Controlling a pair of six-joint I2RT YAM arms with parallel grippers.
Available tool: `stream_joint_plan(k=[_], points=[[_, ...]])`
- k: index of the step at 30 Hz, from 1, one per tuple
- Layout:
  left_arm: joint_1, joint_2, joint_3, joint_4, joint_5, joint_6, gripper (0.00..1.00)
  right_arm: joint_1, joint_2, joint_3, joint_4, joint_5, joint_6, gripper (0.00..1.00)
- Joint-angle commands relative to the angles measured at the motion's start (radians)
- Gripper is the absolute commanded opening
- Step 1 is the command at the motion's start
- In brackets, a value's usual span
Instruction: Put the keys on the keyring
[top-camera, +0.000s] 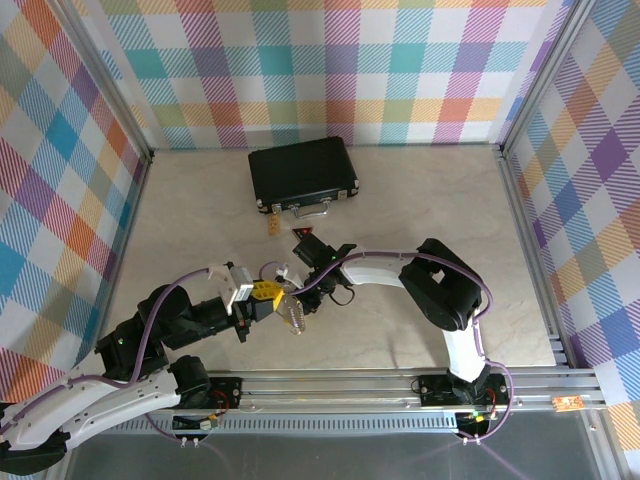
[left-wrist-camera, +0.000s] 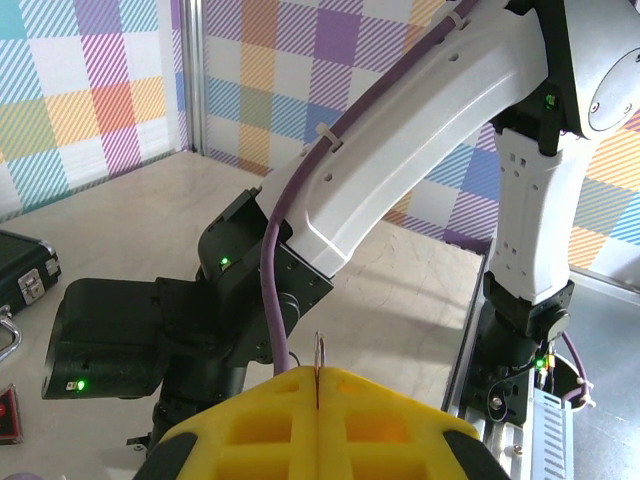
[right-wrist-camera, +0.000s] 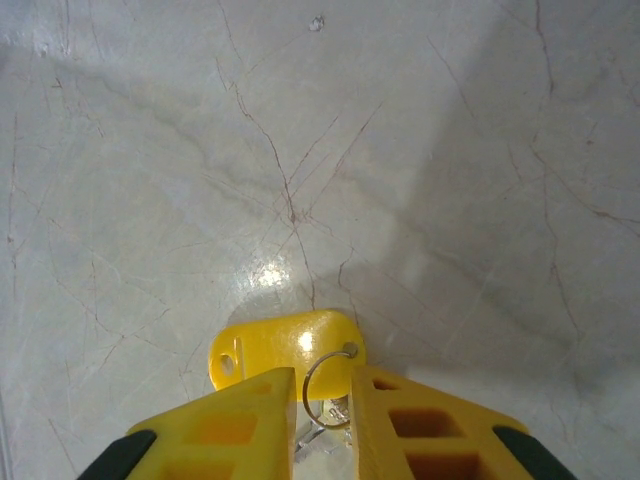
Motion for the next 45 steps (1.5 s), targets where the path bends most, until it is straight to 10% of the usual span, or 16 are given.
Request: stream_joint_plan(k=[1, 13, 45], points=[[-0.008, -0.005, -0.005, 0.058, 0.015, 0.0, 0.0, -0.007, 0.015, 0.024, -0.016, -0.022, -0.028, 0.17], [-0.008, -0.011, -0.005, 0.056, 0.015, -0.001, 0.0, -0.011, -0.014, 0.019, -0.004, 0.004, -0.012, 0.0], [-0.008, -0.02, -0.02, 0.071, 0.024, -0.007, 0.0, -0.052, -0.279, -0.303, 0.027, 0.016, 0.426, 0.0]])
